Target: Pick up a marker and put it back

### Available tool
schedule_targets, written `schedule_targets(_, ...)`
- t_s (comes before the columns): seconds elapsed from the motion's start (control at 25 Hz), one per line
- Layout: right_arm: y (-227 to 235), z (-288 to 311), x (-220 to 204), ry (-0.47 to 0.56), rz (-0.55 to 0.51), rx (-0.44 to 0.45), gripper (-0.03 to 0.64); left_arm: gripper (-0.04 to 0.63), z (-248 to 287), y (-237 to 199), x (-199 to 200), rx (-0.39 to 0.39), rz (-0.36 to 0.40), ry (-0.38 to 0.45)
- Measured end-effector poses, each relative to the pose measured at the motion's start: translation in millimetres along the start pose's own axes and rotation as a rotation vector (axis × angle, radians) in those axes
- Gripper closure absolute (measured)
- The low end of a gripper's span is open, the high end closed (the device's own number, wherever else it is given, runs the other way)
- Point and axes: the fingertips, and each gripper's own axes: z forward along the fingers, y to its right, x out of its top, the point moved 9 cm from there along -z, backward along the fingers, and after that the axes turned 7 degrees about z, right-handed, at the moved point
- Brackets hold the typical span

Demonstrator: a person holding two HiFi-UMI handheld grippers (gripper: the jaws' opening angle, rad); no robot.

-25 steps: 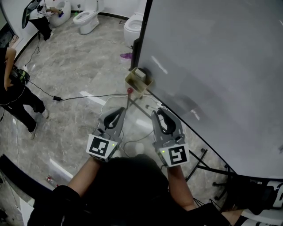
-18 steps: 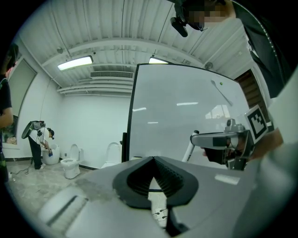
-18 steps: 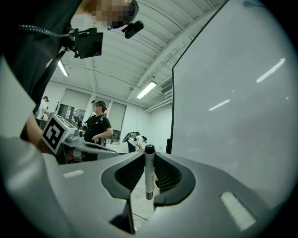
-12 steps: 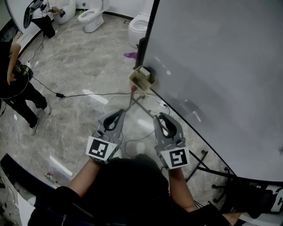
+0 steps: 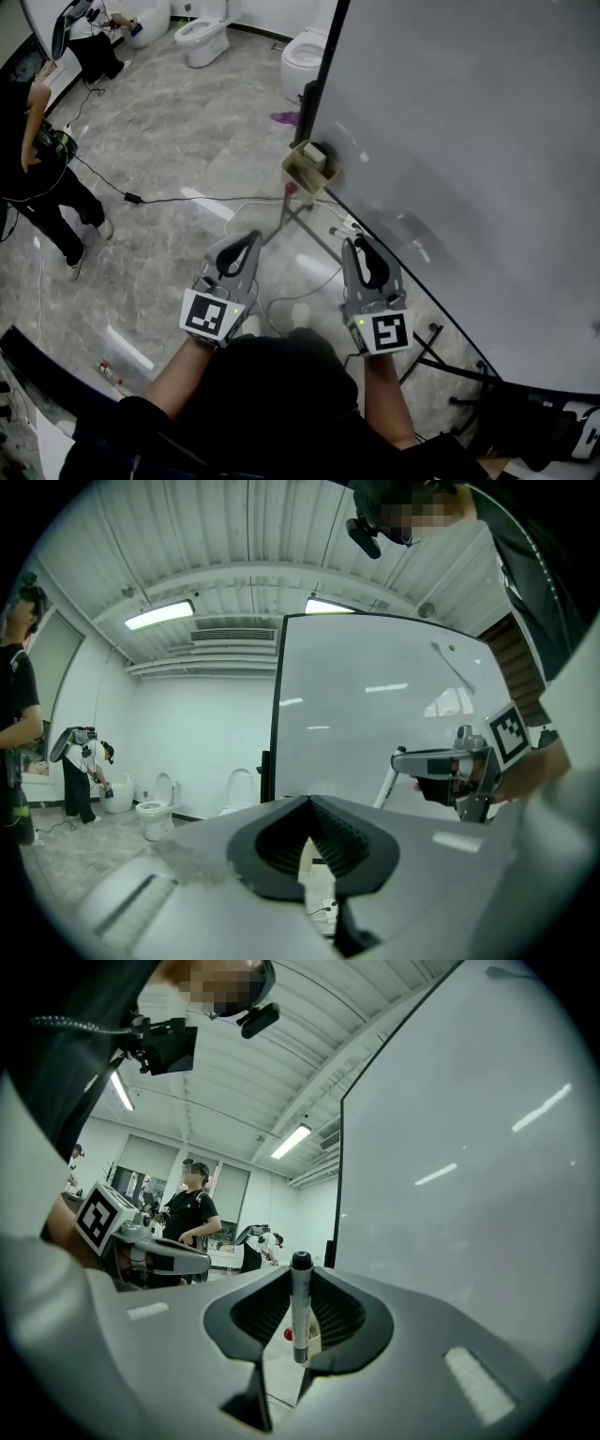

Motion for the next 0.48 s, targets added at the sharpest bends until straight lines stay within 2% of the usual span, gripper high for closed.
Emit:
schedule_targets(0.2, 5.1, 0.9, -0.7, 0.003, 0.005, -0.021, 0.54, 0.592, 2.9, -4.1, 3.5, 0.007, 0.006, 0.006)
schedule_targets(0.48, 7.4, 6.1, 3.7, 0.017, 0.013, -0.003, 0.541, 0.592, 8.9, -6.4, 9.1, 0.019, 0.01, 0.006)
